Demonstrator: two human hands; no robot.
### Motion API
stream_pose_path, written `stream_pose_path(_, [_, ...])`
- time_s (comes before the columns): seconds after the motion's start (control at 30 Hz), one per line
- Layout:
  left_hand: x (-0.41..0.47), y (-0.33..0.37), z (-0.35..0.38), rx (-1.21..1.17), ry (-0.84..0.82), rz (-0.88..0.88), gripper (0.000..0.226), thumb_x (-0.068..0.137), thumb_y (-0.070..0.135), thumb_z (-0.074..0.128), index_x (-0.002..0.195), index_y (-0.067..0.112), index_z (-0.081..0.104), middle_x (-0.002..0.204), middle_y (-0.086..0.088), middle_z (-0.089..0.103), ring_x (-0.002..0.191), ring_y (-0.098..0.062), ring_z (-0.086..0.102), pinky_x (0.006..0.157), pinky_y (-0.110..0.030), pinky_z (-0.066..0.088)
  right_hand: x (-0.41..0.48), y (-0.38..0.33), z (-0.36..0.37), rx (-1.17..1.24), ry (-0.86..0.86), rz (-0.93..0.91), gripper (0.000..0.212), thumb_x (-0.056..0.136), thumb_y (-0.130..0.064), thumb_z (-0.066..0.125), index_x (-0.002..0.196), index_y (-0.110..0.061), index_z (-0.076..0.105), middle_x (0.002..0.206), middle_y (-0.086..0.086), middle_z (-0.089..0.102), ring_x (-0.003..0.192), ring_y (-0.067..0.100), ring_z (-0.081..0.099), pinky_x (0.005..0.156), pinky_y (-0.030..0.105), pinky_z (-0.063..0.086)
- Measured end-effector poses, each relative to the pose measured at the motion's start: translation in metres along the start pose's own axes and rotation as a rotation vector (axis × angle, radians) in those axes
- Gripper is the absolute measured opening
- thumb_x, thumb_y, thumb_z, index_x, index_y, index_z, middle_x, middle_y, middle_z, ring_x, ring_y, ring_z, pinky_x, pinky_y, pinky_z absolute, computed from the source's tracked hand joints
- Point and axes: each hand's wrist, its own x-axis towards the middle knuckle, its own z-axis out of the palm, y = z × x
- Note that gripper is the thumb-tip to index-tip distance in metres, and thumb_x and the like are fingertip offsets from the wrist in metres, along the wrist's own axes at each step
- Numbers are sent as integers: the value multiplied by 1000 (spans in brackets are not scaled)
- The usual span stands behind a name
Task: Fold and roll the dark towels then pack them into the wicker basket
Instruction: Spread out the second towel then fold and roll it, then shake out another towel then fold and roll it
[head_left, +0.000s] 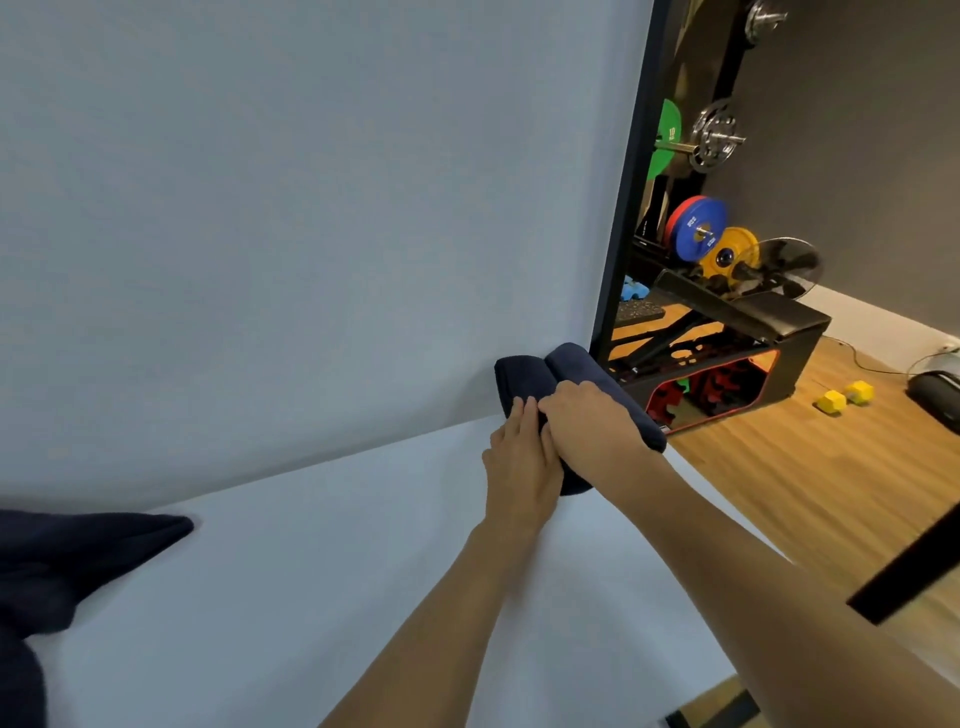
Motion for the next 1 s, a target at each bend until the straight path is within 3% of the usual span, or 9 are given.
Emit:
stream_pose_path(0.07, [-7,-4,-12,58,-50,32,48,102,38,21,145,19,32,150,-2,41,130,-27,43,103,-49,35,2,-3,-4,-11,4,-10,22,98,-13,48,116,-12,61,101,6,46,105,27,55,82,37,48])
stream_pose_path(0.13, [-14,-2,-25,73,-104,88,43,98,45,22,128,20,39,122,-2,58,107,-28,55,92,-52,42,4,1,-6,-6,32,16,22,95,-13,50,113,-13,62,94,2,42,92,24,54,79,36,50])
stream_pose_path(0.2, [-25,-2,-43,92,-136,109,35,99,46,28,115,19,44,103,-1,60,91,-26,56,85,-54,46,3,-8,-13,-54,60,35,23,93,-15,51,114,-12,61,99,5,48,97,25,54,79,37,50])
stream_pose_path(0.3, [-45,-4,-85,66,-132,105,35,99,40,36,122,19,53,110,-3,65,96,-25,60,89,-51,47,0,-39,-26,-172,244,-32,29,94,-14,48,121,-17,58,114,6,52,107,26,53,77,34,45])
stream_pose_path(0.4, [-73,-19,-145,145,-70,56,32,99,30,48,123,14,61,116,-9,67,104,-29,61,92,-44,47,-14,-102,-37,106,331,-237,37,98,-17,44,133,-24,54,120,5,54,106,24,55,81,35,48])
stream_pose_path(0.5, [-111,-52,-215,324,26,-122,23,97,24,53,111,15,68,108,-4,70,97,-25,62,85,-37,49,-41,-175,-40,358,303,-475,34,101,-26,42,132,-27,55,124,0,56,111,22,55,86,35,46])
stream_pose_path(0.63, [-166,-104,-294,593,181,-406,19,96,25,51,101,21,68,97,2,69,91,-21,64,80,-39,54,-63,-262,-24,435,134,-720,28,99,-26,45,122,-28,60,113,-3,61,99,21,59,80,34,50])
stream_pose_path(0.8, [-193,-140,-332,750,237,-490,23,94,19,56,116,19,63,114,0,60,103,-24,59,81,-36,49,-47,-339,-1,417,2,-750,37,93,-21,57,129,-23,54,124,2,58,108,27,59,86,40,52])
stream_pose_path(1.0, [-164,-167,-321,1024,90,-416,25,94,10,53,120,12,55,118,-6,53,108,-26,54,69,-33,40,-25,-370,18,506,-22,-710,24,84,-40,63,105,-28,63,103,-1,60,90,22,60,73,33,50])
